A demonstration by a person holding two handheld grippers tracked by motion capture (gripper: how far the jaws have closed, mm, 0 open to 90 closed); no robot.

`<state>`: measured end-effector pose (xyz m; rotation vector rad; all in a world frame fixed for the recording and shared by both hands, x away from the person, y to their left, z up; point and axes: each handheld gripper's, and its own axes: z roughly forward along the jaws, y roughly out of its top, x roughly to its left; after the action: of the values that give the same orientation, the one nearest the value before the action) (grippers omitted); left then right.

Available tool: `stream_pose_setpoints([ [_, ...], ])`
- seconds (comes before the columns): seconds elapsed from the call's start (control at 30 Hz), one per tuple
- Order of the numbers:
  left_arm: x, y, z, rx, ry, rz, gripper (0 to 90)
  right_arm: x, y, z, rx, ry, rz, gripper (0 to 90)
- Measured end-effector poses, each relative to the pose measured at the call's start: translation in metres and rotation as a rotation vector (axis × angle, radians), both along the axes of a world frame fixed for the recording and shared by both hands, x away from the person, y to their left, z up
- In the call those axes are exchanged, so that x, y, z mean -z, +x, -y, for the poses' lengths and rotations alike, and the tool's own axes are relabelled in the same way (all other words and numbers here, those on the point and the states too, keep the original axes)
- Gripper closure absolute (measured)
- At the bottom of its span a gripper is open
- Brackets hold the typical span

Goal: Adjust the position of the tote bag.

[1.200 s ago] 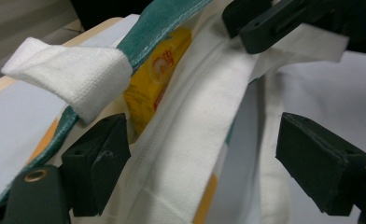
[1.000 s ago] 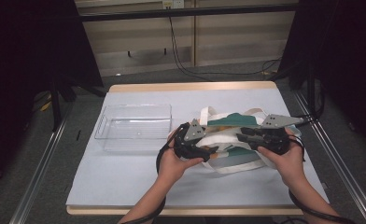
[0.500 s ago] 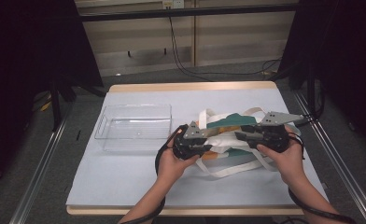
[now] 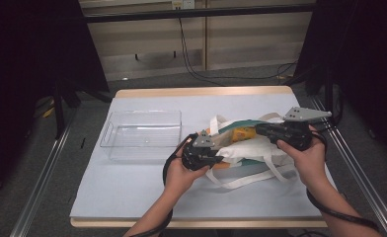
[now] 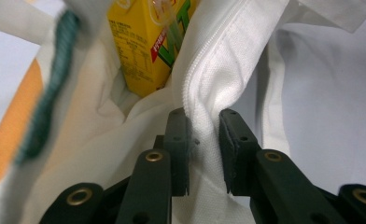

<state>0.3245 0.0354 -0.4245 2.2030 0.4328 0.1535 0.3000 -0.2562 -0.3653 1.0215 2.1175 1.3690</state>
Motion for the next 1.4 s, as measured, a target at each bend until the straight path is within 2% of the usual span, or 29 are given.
stream_pose_setpoints([
  [0.27, 0.001, -0.001, -0.002, 0.011, -0.004, -0.012, 75.2, -0.011, 0.011, 0.004, 0.032, 0.006, -0.005, 84.5],
  [0.37, 0.000, -0.001, -0.003, 0.010, -0.009, -0.011, 75.0, -0.012, 0.013, 0.004, 0.030, -0.003, -0.005, 80.0],
  [0.5, -0.001, -0.001, -0.004, 0.012, -0.003, -0.011, 74.8, -0.013, 0.008, 0.002, 0.021, -0.015, -0.003, 76.5],
  [0.53, -0.001, -0.001, -0.004, 0.015, -0.013, -0.009, 74.8, -0.013, 0.006, 0.002, 0.012, -0.020, -0.004, 76.1],
  [0.57, -0.002, -0.001, -0.004, 0.011, -0.002, -0.009, 74.8, -0.013, 0.004, 0.002, 0.002, -0.023, -0.002, 75.4],
  [0.6, -0.002, -0.001, -0.004, 0.010, -0.017, -0.013, 74.8, -0.014, 0.001, 0.001, -0.001, -0.026, -0.001, 73.8],
  [0.73, -0.002, -0.001, -0.004, 0.012, -0.012, -0.008, 74.8, -0.015, -0.009, -0.002, -0.023, -0.053, 0.007, 69.5],
  [0.9, -0.002, -0.003, -0.004, 0.009, -0.010, -0.008, 74.8, -0.017, -0.015, -0.002, -0.007, -0.065, 0.038, 53.2],
  [0.93, -0.003, -0.002, -0.004, 0.013, 0.002, -0.008, 74.8, -0.018, -0.015, -0.001, -0.005, -0.058, 0.045, 51.1],
  [1.0, -0.002, -0.002, -0.004, 0.013, -0.004, -0.010, 74.8, -0.019, -0.014, 0.001, 0.007, -0.070, 0.064, 46.6],
  [1.2, -0.002, -0.001, -0.004, 0.014, -0.007, -0.009, 74.8, -0.029, -0.015, 0.002, 0.015, -0.086, 0.086, 41.6],
  [1.37, -0.002, -0.002, -0.004, 0.011, -0.009, -0.010, 74.7, -0.028, -0.014, 0.003, 0.030, -0.116, 0.091, 34.1],
  [1.4, -0.003, -0.002, -0.004, 0.011, 0.000, -0.008, 74.7, -0.029, -0.015, 0.004, 0.025, -0.108, 0.086, 33.9],
])
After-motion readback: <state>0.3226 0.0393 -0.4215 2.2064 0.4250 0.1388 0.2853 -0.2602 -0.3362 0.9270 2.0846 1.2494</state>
